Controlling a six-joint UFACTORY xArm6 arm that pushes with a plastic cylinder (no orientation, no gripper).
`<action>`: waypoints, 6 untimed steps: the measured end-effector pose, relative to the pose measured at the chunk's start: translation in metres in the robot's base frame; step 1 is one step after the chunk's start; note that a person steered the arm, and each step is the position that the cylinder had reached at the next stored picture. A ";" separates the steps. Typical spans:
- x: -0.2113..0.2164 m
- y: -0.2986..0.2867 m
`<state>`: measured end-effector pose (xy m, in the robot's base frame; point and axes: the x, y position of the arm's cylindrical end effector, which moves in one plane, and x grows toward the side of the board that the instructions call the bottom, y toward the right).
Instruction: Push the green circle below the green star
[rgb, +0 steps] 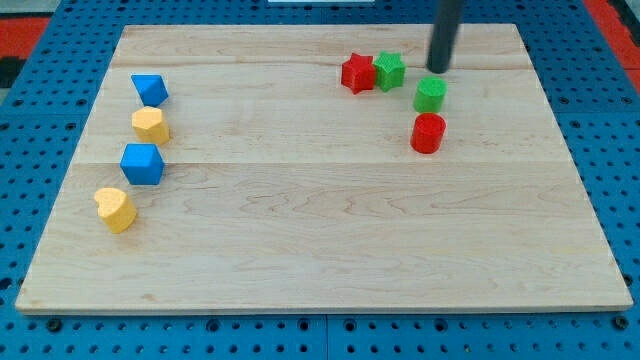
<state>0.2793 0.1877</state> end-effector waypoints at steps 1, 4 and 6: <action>0.029 0.058; 0.062 -0.014; 0.055 -0.069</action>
